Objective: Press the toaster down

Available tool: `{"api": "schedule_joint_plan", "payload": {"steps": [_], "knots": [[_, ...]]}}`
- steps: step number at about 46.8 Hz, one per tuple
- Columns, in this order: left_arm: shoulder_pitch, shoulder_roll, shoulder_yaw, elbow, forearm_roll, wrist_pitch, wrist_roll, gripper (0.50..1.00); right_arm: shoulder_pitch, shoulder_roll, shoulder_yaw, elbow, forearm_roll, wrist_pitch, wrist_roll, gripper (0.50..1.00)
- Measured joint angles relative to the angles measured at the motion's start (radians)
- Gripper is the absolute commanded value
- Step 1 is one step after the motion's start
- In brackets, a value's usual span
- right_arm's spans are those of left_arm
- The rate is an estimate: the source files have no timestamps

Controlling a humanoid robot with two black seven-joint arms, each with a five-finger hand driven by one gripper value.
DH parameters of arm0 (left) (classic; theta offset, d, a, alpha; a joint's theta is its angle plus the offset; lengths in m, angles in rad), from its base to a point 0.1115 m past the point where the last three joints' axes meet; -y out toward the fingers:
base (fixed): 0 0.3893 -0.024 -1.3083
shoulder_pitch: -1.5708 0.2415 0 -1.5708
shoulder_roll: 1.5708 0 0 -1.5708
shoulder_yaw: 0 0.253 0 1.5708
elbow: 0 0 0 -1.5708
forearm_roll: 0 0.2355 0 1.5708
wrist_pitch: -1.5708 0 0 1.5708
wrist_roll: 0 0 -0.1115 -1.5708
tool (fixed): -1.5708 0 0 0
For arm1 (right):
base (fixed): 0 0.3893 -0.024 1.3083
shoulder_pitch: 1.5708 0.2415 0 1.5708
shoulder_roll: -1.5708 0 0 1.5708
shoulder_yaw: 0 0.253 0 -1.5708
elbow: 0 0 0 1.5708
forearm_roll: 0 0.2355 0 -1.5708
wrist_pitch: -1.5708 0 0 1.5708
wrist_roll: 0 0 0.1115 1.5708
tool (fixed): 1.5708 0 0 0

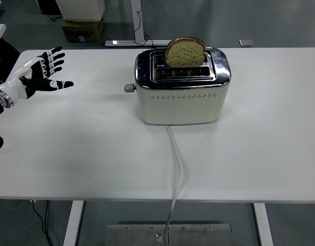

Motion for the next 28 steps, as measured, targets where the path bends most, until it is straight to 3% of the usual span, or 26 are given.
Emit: {"api": "schedule_joint_plan", "payload": {"steps": [10, 13, 28], "knots": [[-0.003, 0.051, 0.012, -0.047, 0.194, -0.003, 0.0, 1.0, 0.0, 0.0, 0.0, 0.0, 0.0, 0.0, 0.0, 0.998], [-0.004, 0.064, 0.013, -0.067, 0.251, -0.038, 0.0, 1.0, 0.0, 0.0, 0.0, 0.0, 0.001, 0.0, 0.0, 0.998], [-0.032, 0.069, 0.015, -0.131, 0.447, -0.056, 0.003, 1.0, 0.0, 0.0, 0.0, 0.0, 0.0, 0.0, 0.0, 1.0]]}}
